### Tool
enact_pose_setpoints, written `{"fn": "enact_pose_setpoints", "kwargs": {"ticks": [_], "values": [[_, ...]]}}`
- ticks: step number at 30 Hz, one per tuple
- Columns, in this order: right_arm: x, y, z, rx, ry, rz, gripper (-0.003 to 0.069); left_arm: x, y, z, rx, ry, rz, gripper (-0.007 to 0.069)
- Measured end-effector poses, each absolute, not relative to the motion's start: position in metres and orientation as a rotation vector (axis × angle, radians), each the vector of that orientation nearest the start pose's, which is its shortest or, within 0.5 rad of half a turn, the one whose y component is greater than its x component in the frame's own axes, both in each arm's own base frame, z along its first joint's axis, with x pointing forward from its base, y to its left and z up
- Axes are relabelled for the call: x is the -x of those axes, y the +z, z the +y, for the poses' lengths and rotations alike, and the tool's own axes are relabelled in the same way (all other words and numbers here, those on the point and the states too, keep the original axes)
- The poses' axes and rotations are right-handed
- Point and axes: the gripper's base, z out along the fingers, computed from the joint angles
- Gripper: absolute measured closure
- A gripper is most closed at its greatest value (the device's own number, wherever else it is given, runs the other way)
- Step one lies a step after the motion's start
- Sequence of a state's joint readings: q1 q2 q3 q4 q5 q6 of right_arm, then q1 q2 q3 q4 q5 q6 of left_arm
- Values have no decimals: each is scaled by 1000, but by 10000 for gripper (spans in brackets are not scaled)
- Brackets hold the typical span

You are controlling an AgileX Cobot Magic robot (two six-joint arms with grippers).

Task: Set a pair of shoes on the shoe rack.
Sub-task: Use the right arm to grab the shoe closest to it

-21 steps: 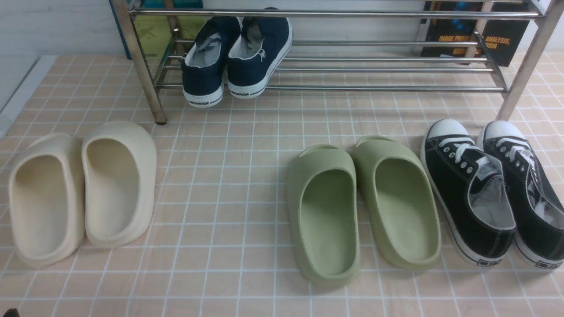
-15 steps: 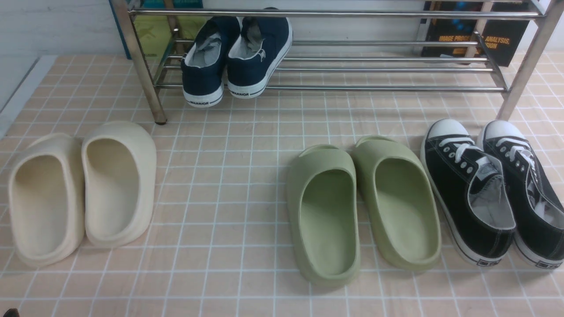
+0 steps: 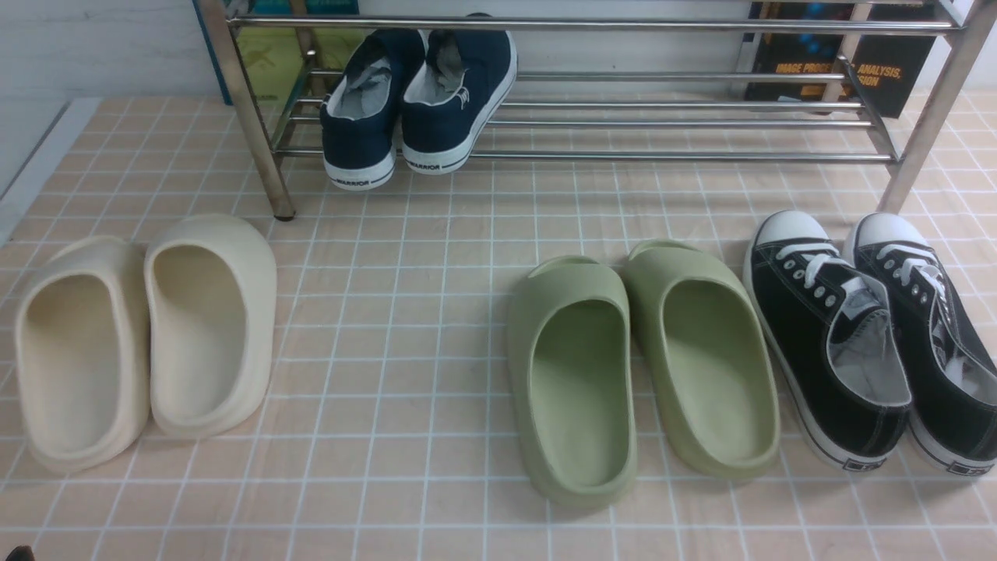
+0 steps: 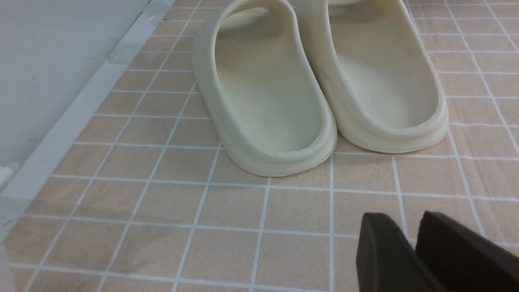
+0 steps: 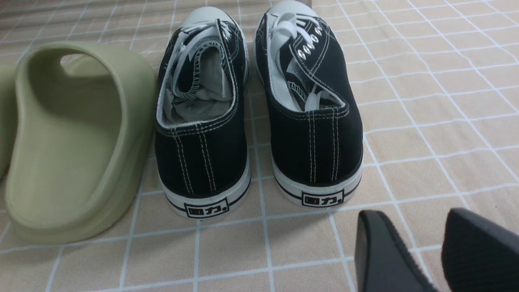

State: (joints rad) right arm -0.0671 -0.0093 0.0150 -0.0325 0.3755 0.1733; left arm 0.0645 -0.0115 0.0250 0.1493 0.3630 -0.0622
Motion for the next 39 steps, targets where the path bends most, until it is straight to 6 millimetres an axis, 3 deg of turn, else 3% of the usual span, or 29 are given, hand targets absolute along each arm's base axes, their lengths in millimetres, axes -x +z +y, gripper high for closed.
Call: {"fn": "enact_pose_setpoints", "kwargs": {"ticks": [39], "values": [[-52,175,-5,-203,41,1854,419,-52,173,8,24,148,1859,426]]}}
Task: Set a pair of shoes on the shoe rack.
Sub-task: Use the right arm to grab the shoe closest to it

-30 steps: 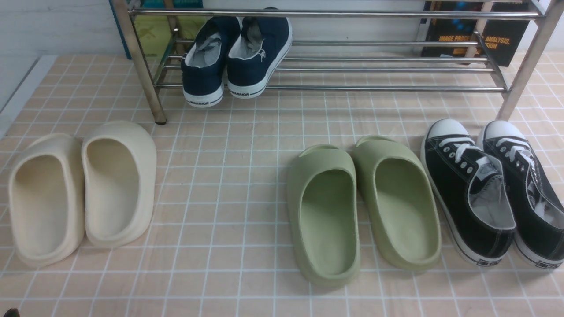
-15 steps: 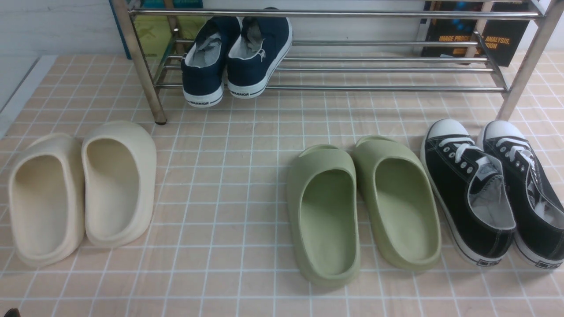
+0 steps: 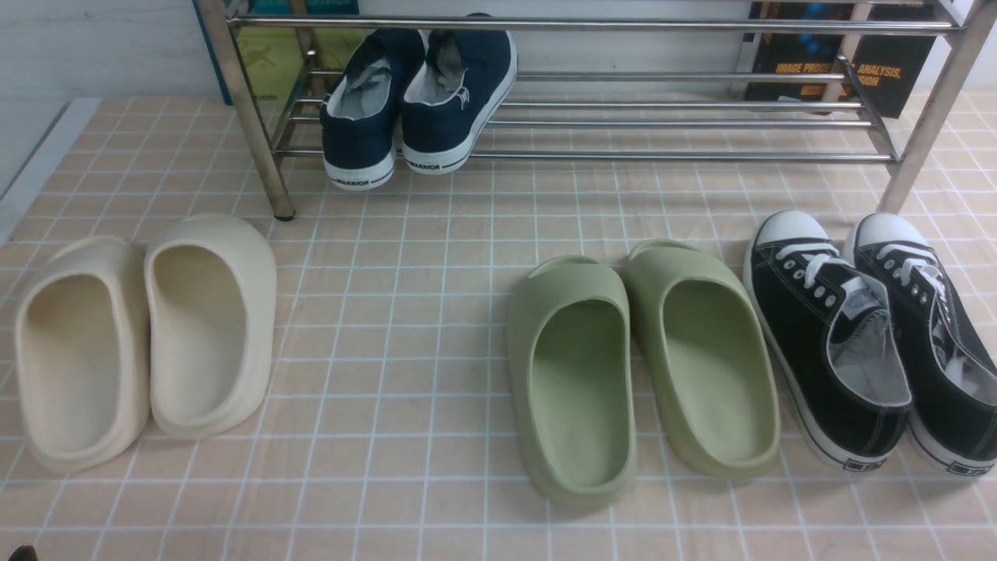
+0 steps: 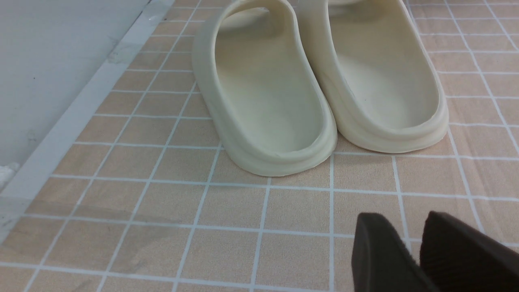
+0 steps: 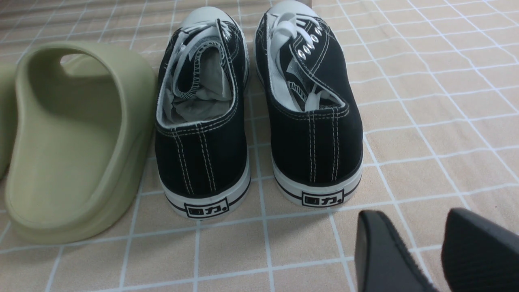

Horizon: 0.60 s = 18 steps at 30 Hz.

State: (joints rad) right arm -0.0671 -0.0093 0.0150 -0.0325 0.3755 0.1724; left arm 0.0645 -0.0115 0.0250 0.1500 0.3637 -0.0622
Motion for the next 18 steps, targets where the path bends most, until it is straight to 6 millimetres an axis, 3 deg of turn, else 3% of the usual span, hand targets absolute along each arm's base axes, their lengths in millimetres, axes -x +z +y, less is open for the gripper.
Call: {"fn": "enact_pose_setpoints", "kwargs": {"ticks": [18], "values": [[-52,175,-5,-191,22,1854,419,-52,173,8,24,148,1859,423]]}}
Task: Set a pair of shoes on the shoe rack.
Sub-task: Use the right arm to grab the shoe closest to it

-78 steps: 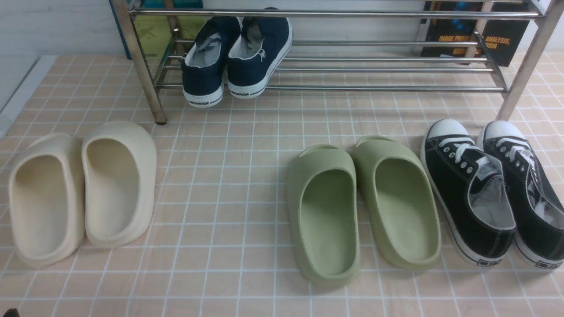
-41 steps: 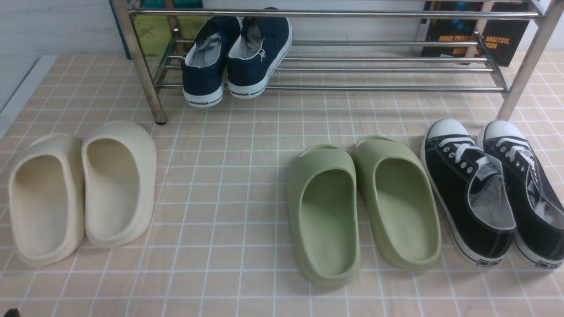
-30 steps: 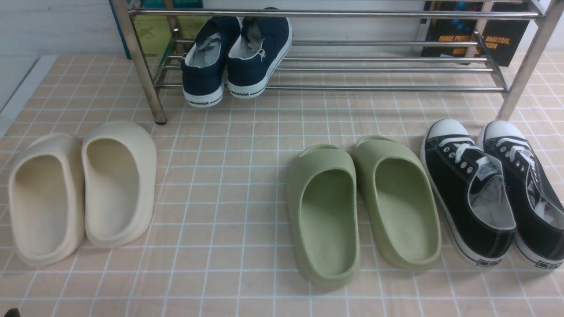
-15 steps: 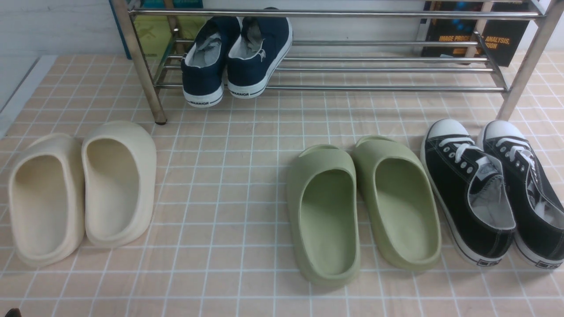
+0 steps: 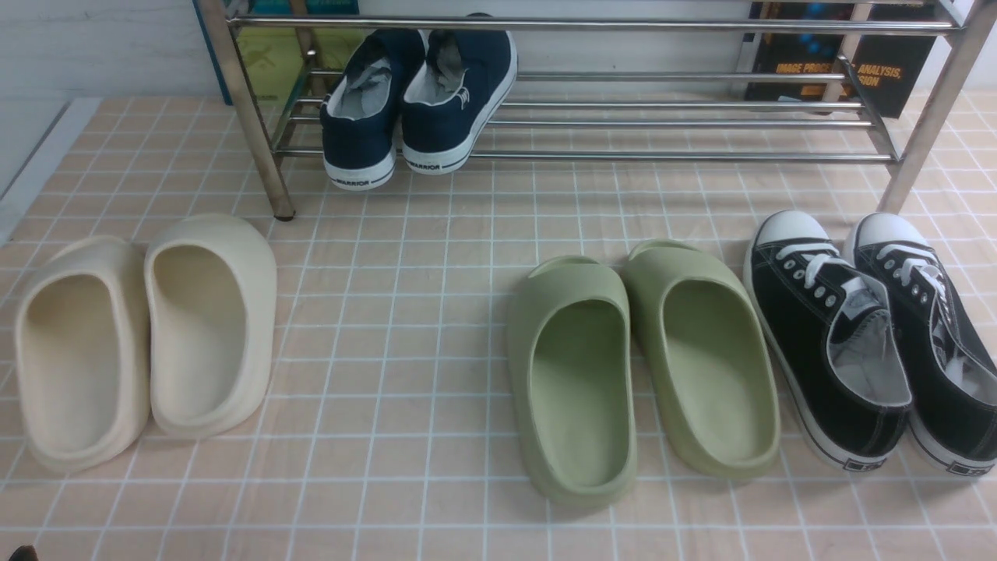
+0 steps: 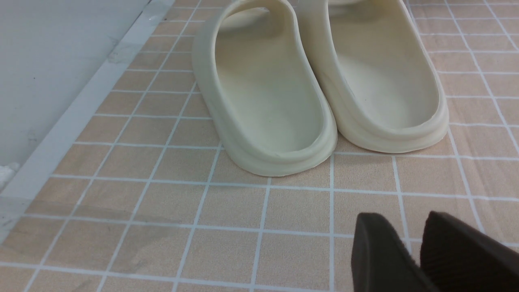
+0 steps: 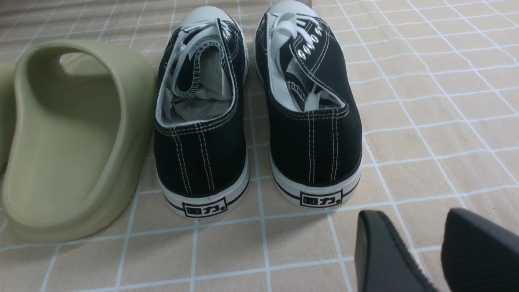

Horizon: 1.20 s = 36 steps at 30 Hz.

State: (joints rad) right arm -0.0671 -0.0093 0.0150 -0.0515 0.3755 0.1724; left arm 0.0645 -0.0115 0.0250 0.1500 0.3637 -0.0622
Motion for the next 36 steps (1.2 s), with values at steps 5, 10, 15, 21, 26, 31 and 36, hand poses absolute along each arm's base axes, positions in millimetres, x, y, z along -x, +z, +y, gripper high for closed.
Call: {"fn": "enact_pose_setpoints", "kwargs": {"ticks": [5,10,15,21,26,31,36], "values": [[-52,175,-5,-199,28,1854,419,-52,173,8,24,148,1859,416],[-52,175,-1,-321,187,1840,419,-52,173,8,24,148,1859,409],[-53,177,9,-663,609,1763,419,-52,173,8,24,148,1859,405],[-53,178,19,-969,994,1659,419,-52,173,8,24,148,1859,398],[-53,179,18,-985,1009,1636,419,-52,173,8,24,148,1859,391],[-52,179,21,-877,955,1714,419,-52,173,8,24,148,1859,389],[-40,218,31,-479,805,1824,441,-52,173,8,24,148,1859,389]]}}
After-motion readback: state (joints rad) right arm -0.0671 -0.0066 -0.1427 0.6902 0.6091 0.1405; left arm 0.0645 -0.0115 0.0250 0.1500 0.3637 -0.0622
